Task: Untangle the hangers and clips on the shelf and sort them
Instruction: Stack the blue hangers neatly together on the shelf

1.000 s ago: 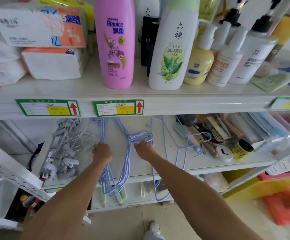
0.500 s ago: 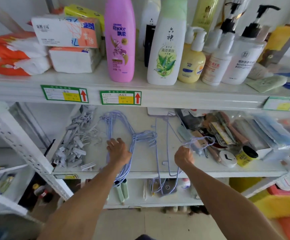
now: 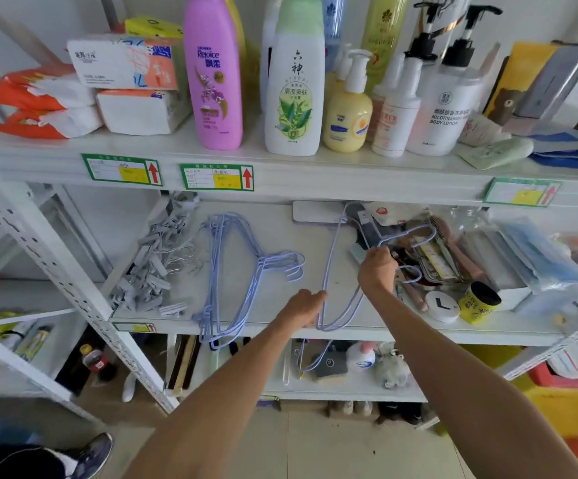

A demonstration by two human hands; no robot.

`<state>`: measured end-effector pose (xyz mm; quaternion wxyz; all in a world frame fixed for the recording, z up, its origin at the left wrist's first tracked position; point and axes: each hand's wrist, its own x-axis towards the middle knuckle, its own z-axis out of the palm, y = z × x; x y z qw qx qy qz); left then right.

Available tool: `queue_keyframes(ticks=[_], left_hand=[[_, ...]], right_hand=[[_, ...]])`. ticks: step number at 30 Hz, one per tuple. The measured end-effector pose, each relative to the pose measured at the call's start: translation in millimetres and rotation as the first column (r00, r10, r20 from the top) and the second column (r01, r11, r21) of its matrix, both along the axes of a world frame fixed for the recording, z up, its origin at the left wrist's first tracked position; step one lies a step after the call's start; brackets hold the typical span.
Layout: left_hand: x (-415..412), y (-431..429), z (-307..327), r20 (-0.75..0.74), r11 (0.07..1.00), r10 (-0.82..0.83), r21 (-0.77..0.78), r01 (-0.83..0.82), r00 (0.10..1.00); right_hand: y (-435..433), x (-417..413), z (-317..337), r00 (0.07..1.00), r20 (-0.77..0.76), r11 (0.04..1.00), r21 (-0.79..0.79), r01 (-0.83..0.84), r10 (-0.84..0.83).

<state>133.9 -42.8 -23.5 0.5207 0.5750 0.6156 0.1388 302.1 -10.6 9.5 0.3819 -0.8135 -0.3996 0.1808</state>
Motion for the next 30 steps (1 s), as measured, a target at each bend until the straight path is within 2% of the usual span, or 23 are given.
queue_keyframes(ticks=[3, 5, 7, 8, 11, 13, 15, 19, 24, 25, 27, 30], left_hand=[[-2.9, -6.4, 8.9, 0.170, 0.992, 0.086, -0.110, -0.068, 0.982], [-17.1, -9.2, 9.9, 0.193, 0.991, 0.137, -0.028, -0.134, 0.972], [-36.4, -6.6, 7.3, 0.158, 0.967, 0.210, 0.115, -0.229, 0.965], [-48.3, -4.2, 5.0, 0.118, 0.941, 0.267, 0.183, -0.285, 0.956], [-91.0, 5.0, -4.3, -0.047, 0.849, 0.425, 0.366, -0.381, 0.904], [-120.5, 10.3, -10.7, -0.105, 0.821, 0.478, 0.405, -0.402, 0.872], [-143.5, 15.0, -13.9, -0.162, 0.822, 0.492, 0.410, -0.395, 0.855], [-168.2, 22.0, -18.0, -0.250, 0.830, 0.507, 0.402, -0.388, 0.825], [-174.2, 28.5, -29.6, -0.430, 0.896, 0.398, 0.371, -0.244, 0.810], [-172.9, 28.8, -28.9, -0.479, 0.906, 0.368, 0.377, -0.192, 0.797], [-171.6, 29.6, -30.1, -0.563, 0.916, 0.316, 0.390, -0.092, 0.764], [-171.6, 33.3, -34.4, -0.666, 0.926, 0.274, 0.378, -0.002, 0.694]], right_hand=[[-7.5, -3.4, -2.8, 0.998, -0.066, 0.998, 0.062, 0.005, -0.001], [-7.1, -14.6, -7.7, 0.987, -0.153, 0.996, 0.076, -0.042, 0.053], [0.1, -36.9, -12.7, 0.960, -0.251, 0.990, 0.085, -0.109, 0.127], [4.9, -50.3, -13.9, 0.952, -0.253, 0.984, 0.081, -0.157, 0.172], [18.8, -90.9, -13.3, 0.909, -0.141, 0.918, 0.013, -0.395, 0.393], [24.0, -103.5, -20.5, 0.875, -0.079, 0.873, -0.079, -0.482, 0.477], [25.0, -98.7, -31.0, 0.901, -0.094, 0.893, -0.126, -0.432, 0.423], [5.4, -50.2, -59.6, 0.989, -0.065, 0.947, -0.287, -0.145, 0.131], [-28.3, -5.2, -93.1, 0.992, -0.023, 0.937, -0.330, 0.110, -0.124], [-29.3, -2.4, -95.0, 0.990, -0.014, 0.928, -0.351, 0.124, -0.138], [-25.9, 3.9, -100.8, 0.998, 0.017, 0.910, -0.410, 0.059, -0.057], [-21.1, 5.9, -103.5, 0.995, 0.072, 0.924, -0.381, -0.031, 0.063]])
